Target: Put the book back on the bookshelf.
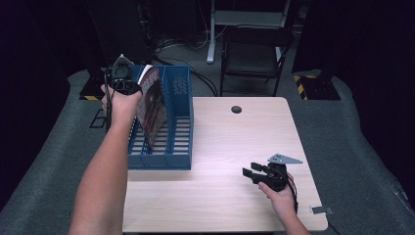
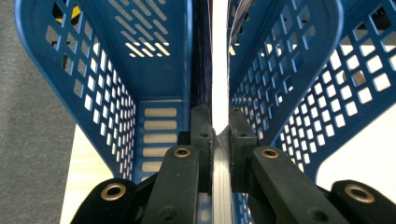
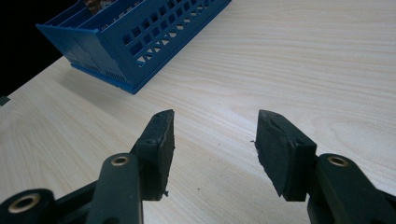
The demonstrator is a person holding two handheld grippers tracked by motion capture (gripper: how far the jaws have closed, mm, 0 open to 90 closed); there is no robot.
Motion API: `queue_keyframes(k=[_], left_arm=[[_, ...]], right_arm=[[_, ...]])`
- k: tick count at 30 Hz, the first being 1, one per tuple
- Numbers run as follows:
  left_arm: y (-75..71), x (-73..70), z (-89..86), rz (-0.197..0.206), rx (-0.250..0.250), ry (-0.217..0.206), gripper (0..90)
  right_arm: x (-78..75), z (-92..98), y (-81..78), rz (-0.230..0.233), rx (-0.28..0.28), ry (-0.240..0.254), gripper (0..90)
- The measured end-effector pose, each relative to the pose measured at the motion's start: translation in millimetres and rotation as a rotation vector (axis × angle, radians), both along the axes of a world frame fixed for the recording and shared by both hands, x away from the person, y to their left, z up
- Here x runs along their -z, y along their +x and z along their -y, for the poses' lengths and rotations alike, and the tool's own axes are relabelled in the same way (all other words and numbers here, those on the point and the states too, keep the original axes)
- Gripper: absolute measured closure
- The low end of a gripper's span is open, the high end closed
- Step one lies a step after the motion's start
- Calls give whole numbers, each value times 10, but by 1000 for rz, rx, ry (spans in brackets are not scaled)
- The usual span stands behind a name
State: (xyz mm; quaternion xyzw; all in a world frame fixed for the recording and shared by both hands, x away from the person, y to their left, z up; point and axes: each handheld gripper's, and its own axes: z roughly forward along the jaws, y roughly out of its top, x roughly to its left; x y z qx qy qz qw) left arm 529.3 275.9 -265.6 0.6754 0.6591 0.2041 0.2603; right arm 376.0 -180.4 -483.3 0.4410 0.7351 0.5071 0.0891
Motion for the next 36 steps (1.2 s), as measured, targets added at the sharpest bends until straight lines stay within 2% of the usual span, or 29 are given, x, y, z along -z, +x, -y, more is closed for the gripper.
queue_keyframes(k=[12,16,18,24,27,33,36], left_arm=[[46,71,-33,8,-29,-14,842],[49,89,-39,0,-19,-3,842],[49,110,-31,10,-26,-13,841],[38,116,-41,15,-23,4,838],[29,122,-43,26,-16,6,795],[18,170,-57,9,-15,8,691],[10,199,-79,20,-11,16,639]], right_arm=[[0,3,-1,3,-1,-5,468],[1,1,0,3,-2,-6,468],[1,0,-1,4,-3,-6,468],[1,-2,-2,3,-3,-7,468],[-1,-3,-3,4,-2,-6,468],[0,-9,-4,-2,-1,-7,468],[6,-12,1,1,-3,-13,468]])
